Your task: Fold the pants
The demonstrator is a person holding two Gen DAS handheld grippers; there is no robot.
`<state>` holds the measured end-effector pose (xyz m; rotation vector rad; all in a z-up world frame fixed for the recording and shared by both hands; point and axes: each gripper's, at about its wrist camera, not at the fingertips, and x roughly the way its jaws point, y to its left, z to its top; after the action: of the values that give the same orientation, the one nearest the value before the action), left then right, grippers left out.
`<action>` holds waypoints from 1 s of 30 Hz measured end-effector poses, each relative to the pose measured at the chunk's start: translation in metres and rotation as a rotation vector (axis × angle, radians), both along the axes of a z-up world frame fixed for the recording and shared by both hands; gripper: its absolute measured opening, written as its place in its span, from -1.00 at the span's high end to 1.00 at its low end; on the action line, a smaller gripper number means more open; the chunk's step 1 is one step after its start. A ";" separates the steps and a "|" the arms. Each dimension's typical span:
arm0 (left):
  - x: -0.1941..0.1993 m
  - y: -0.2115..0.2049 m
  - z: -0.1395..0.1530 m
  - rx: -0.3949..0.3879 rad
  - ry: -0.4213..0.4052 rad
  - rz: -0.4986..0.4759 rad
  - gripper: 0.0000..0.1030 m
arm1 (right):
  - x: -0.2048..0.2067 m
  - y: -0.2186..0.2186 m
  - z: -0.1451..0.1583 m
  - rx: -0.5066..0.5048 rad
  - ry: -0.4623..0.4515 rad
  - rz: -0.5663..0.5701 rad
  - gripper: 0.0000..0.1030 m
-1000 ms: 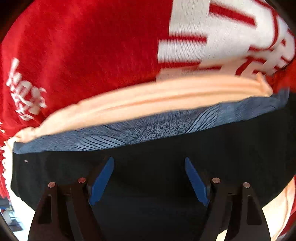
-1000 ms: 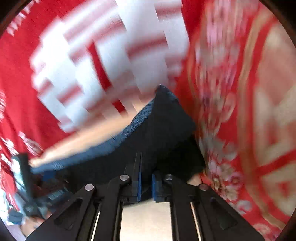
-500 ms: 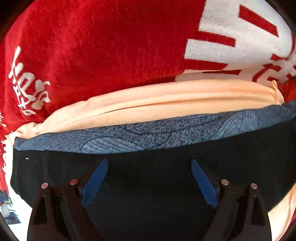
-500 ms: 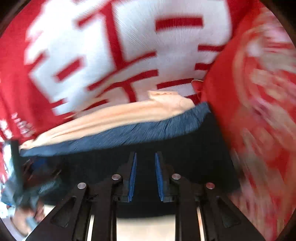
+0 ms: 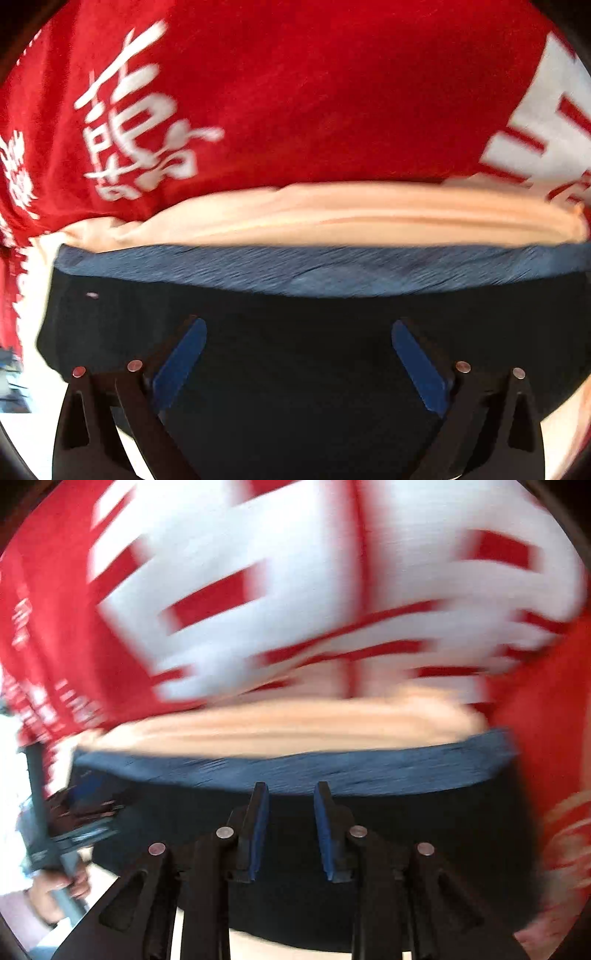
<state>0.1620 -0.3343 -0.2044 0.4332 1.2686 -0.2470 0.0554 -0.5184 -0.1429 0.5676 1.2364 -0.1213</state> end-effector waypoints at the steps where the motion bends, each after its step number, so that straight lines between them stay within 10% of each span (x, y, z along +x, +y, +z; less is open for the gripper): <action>1: -0.004 0.002 -0.007 0.019 -0.006 0.008 -0.98 | 0.008 0.016 -0.004 0.026 -0.003 0.039 0.45; 6: 0.030 0.040 -0.034 -0.043 0.013 0.141 -1.00 | 0.039 0.052 -0.044 -0.006 0.054 0.141 0.45; 12: 0.031 0.089 -0.021 0.005 -0.010 0.202 -1.00 | 0.022 0.020 -0.034 -0.201 0.109 -0.050 0.40; 23: 0.021 0.207 -0.014 0.053 0.019 0.109 -1.00 | -0.045 0.131 -0.011 0.393 0.011 -0.106 0.21; 30: 0.079 0.289 -0.034 0.113 -0.014 0.061 -1.00 | -0.019 0.271 -0.076 0.635 0.012 -0.157 0.21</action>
<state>0.2413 -0.0456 -0.2380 0.4909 1.2836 -0.1205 0.0359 -0.2470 -0.2188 1.2156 1.2351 0.1454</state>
